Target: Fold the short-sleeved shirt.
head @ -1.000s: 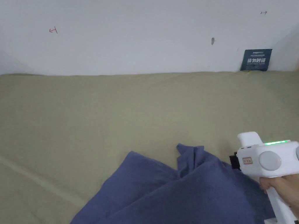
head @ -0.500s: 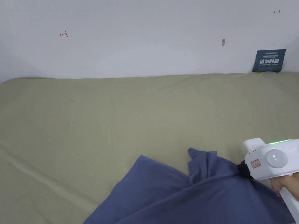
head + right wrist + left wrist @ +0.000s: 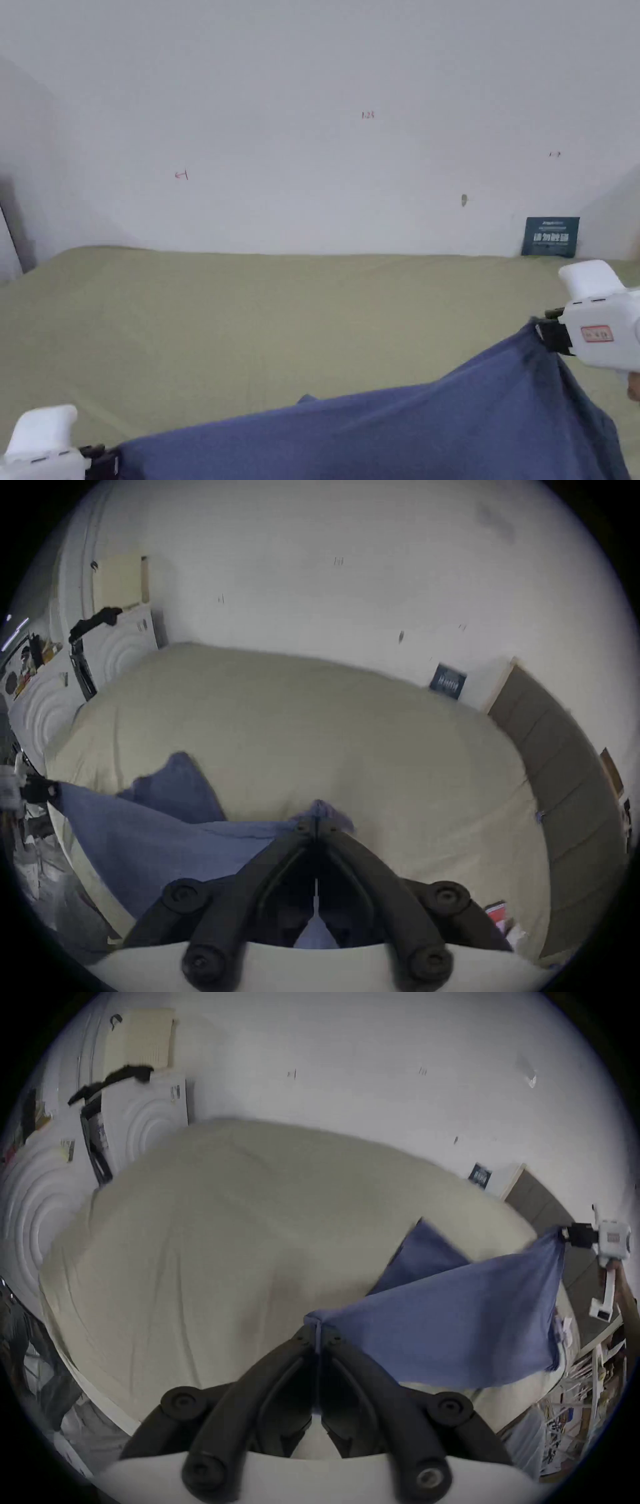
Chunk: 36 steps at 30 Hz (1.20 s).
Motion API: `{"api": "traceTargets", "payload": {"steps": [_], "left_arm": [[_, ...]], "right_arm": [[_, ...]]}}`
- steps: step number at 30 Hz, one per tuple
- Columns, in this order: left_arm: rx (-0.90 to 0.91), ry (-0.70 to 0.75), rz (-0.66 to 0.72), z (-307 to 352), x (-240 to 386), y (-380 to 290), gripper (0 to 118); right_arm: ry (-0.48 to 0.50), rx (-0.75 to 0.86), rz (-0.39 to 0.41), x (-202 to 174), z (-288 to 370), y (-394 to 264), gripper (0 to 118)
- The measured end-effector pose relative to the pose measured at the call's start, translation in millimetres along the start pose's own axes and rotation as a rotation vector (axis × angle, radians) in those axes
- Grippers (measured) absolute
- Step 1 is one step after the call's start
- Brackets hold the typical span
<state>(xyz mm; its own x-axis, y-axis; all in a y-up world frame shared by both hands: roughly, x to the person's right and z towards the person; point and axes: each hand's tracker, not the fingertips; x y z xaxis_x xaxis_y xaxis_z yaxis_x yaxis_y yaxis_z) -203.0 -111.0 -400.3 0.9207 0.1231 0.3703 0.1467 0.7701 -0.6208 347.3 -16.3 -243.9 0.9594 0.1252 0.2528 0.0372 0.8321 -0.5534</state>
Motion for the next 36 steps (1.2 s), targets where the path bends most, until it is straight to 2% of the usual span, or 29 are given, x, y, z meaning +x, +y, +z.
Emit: {"api": "traceTargets", "payload": {"steps": [7,12,15,21,29,32,36], "left_arm": [[0.205,-0.011,-0.045,63.5,29.9,117.5,1],[0.297,-0.040,-0.035,106.9,52.1,184.3,1],[0.325,-0.017,-0.073,120.6,67.0,211.2,1],[0.306,0.020,-0.097,121.5,80.5,252.5,1],[0.321,0.068,-0.117,105.9,92.8,285.4,1],[0.341,0.102,-0.138,96.7,100.3,307.4,1],[0.364,0.104,-0.112,82.5,108.8,341.7,1]], "right_arm": [[-0.094,0.199,-0.045,29.3,124.7,62.8,2],[-0.134,0.271,-0.091,48.1,174.6,91.4,2],[-0.161,0.302,-0.085,48.3,190.1,103.9,2],[-0.165,0.328,-0.135,53.7,188.2,125.2,2],[-0.197,0.338,-0.131,62.9,149.4,161.4,2],[-0.198,0.346,-0.145,71.2,130.8,184.9,2],[-0.226,0.357,-0.125,81.8,105.5,223.3,2]]}}
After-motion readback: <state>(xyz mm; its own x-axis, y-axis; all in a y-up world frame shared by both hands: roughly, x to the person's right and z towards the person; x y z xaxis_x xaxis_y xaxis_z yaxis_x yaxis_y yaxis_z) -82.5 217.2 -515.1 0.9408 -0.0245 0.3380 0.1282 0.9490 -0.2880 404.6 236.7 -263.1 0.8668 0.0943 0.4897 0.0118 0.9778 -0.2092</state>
